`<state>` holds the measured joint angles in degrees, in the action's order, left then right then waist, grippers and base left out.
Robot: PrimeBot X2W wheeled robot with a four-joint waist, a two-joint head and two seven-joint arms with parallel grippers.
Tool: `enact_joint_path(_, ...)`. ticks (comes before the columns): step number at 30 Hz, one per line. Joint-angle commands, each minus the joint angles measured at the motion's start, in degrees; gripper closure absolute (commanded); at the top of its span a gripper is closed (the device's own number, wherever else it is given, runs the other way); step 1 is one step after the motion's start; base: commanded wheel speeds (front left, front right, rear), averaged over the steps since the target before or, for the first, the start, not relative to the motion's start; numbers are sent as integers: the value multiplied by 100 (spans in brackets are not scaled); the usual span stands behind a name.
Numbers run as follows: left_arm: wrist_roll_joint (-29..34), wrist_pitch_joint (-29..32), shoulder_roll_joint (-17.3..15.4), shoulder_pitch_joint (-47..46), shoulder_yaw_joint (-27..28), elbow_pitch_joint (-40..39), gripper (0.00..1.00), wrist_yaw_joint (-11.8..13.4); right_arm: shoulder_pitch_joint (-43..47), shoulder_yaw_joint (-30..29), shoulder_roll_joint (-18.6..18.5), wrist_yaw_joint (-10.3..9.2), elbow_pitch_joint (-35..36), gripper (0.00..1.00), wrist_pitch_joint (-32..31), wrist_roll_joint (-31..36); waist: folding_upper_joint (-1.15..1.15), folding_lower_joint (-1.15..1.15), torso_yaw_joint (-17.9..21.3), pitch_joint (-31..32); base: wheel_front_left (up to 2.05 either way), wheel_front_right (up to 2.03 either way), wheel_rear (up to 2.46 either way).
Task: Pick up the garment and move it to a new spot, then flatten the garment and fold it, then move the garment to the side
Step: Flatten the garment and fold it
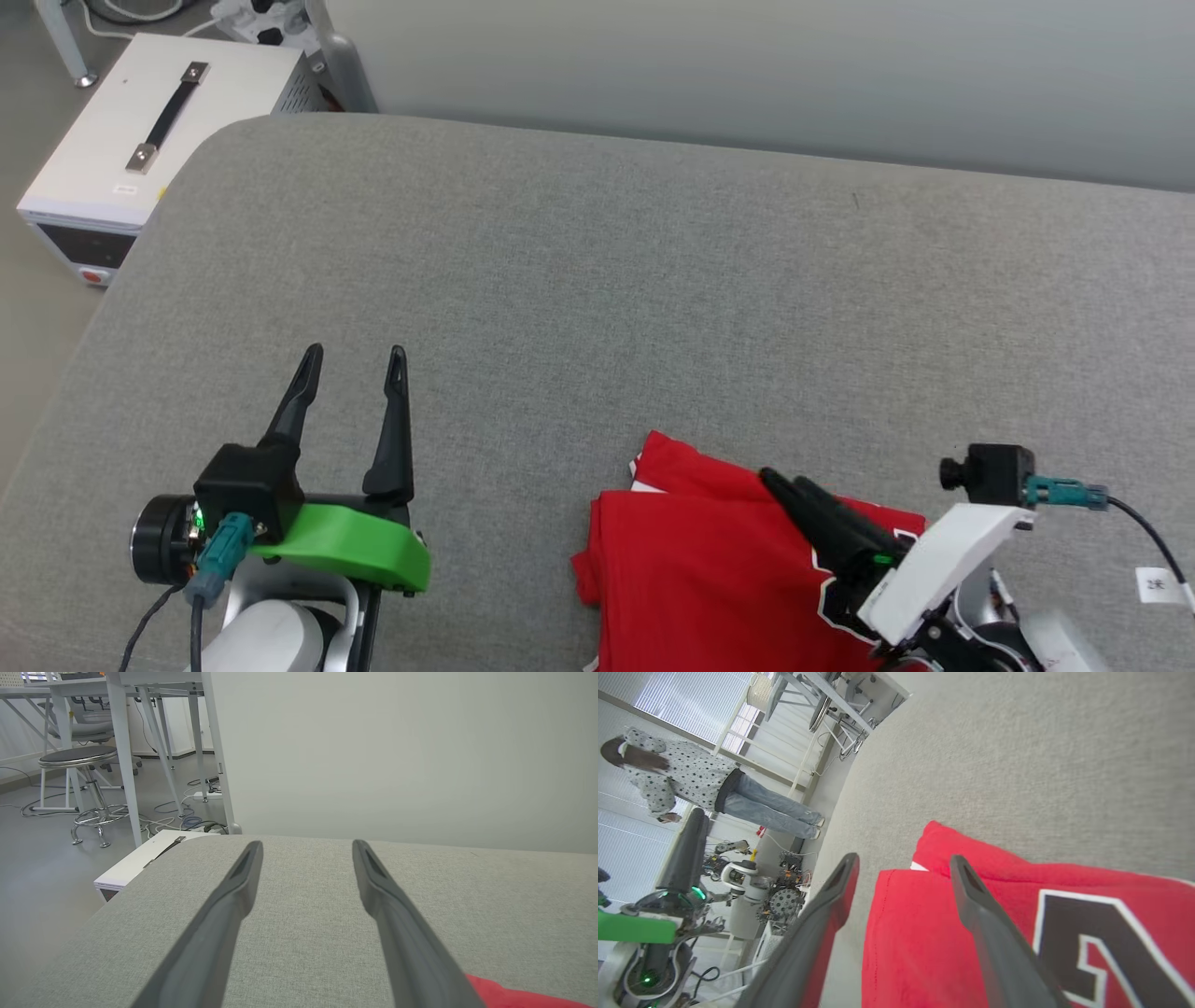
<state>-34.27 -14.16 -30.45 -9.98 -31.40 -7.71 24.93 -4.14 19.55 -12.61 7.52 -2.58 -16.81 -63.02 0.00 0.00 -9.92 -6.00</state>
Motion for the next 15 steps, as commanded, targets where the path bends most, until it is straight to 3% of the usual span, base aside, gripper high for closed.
enact_joint_path(1, 3, -38, -22, 102, 7, 19, 0, 14, -72, -118, -61, -3, -97, 0, 188, 328, 0, 0, 125, 190, 0, 0, 0)
enact_joint_path(8, -104, -51, 4, 319, 79, 53, 0, 32, -12, -1068, -2, -3, -433, 0, 867, 2000, 0, 0, 324, 408, 0, 0, 0)
enact_joint_path(15, -144, -69, 20, 543, 247, 137, 0, 51, 88, -1945, 196, -3, -169, 0, 1205, 3747, 0, 0, 593, 589, 0, 0, 0)
